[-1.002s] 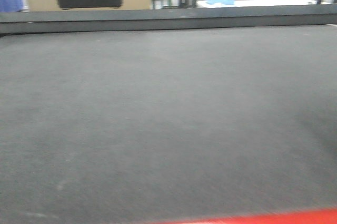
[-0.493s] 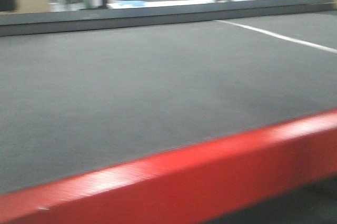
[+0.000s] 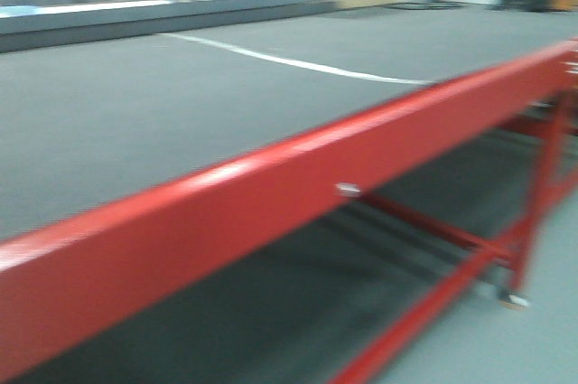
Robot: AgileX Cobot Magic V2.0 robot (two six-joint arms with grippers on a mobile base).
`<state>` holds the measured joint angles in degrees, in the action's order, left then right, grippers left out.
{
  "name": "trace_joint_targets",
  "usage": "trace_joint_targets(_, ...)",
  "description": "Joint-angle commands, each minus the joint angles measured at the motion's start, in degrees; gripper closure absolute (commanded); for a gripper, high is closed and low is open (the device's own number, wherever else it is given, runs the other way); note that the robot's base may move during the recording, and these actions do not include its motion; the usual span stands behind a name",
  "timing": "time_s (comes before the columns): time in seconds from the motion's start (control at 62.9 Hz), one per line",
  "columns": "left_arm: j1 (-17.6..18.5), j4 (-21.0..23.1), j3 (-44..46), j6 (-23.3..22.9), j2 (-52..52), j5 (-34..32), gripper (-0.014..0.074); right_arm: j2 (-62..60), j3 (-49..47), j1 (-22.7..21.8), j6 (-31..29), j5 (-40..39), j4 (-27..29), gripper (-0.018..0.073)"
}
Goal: Place cylindrical capacitor in blue bin on shelf
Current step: 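Drive the base to the steel shelf holding both cylinders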
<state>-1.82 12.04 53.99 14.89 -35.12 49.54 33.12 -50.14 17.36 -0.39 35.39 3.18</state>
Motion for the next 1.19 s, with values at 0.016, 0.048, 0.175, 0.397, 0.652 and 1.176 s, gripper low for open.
trace_joint_targets(0.016, -0.2, 0.7, 0.0, 0.0, 0.4, -1.2, 0.0707, -0.4, -0.5, 0.0, -0.1, -1.6, -0.4, 0.0712)
trace_joint_targets(0.048, -0.2, 0.7, 0.0, 0.0, 0.4, -1.2, 0.0707, -0.4, -0.5, 0.0, -0.1, -1.6, -0.4, 0.0712)
trace_joint_targets(0.175, -0.2, 0.7, 0.0, 0.0, 0.4, -1.2, 0.0707, -0.4, -0.5, 0.0, -0.1, -1.6, -0.4, 0.0712)
trace_joint_targets(0.397, -0.2, 0.7, 0.0, 0.0, 0.4, -1.2, 0.0707, -0.4, -0.5, 0.0, -0.1, -1.6, -0.4, 0.0712)
trace_joint_targets(0.652, -0.2, 0.7, 0.0, 0.0, 0.4, -1.2, 0.0707, -0.4, -0.5, 0.0, -0.1, -1.6, -0.4, 0.0712)
trace_joint_targets(1.176, -0.2, 0.7, 0.0, 0.0, 0.4, -1.2, 0.0707, -0.4, -0.5, 0.0, -0.1, -1.6, -0.4, 0.0712)
